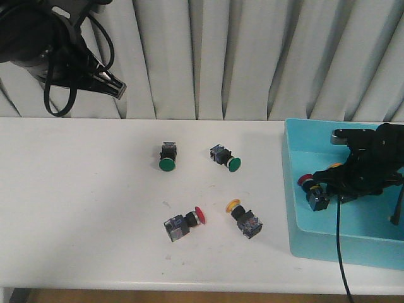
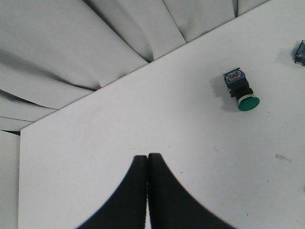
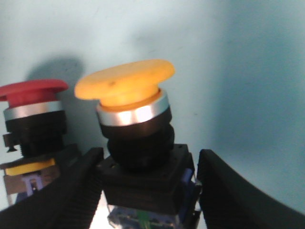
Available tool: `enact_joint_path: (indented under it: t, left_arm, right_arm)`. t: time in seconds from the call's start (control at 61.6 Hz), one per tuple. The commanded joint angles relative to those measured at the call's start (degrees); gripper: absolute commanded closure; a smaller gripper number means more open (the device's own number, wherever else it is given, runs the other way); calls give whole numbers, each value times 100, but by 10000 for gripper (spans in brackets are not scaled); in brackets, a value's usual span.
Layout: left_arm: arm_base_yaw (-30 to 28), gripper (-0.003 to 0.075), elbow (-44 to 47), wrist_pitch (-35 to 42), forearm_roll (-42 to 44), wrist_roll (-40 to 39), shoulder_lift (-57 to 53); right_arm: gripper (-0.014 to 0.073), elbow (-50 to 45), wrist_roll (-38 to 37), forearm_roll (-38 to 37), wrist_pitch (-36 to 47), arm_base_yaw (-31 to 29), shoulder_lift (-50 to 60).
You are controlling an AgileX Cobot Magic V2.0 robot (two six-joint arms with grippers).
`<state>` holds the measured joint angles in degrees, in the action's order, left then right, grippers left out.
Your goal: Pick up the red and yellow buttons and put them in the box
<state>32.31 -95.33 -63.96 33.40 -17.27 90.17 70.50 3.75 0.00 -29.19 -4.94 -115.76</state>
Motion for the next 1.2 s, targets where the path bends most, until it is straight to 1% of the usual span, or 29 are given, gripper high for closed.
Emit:
enact_joint_path:
  t: [0.0, 0.065, 0.162, 0.309, 0.455, 0.65, 0.877, 1.023, 1.137, 1.186]
  left_arm:
    - [18, 727, -127, 227, 222, -78, -213]
    - [18, 727, -127, 227, 222, -78, -213]
    - [18, 727, -127, 232, 222, -77, -213]
    - [18, 727, -127, 227, 222, -77, -213]
    - [18, 727, -133, 262, 222, -109, -213]
    - [18, 727, -133, 487, 222, -383, -213]
    - [18, 727, -133, 665, 222, -476, -213]
    - [18, 727, -133, 782, 222, -530, -213]
    - [18, 727, -133, 782, 222, -530, -213]
    - [18, 727, -133, 782, 222, -530, -213]
  right_arm:
    - [199, 237, 400, 330, 36, 0, 222]
    - [155, 237, 512, 416, 60, -7, 221]
    - [118, 319, 538, 400, -79, -7, 232]
    - [108, 597, 538, 303, -563, -7, 387]
    - [108, 844, 678, 314, -916, -7, 987]
    - [136, 902, 721, 631, -875, -7, 2476]
    - [186, 777, 803, 656, -765, -7, 4423]
    - [228, 109, 813, 656, -157, -7, 5808]
    - [274, -758, 808, 664, 476, -1, 6838]
    - [312, -1207, 808, 664, 754, -1, 7248]
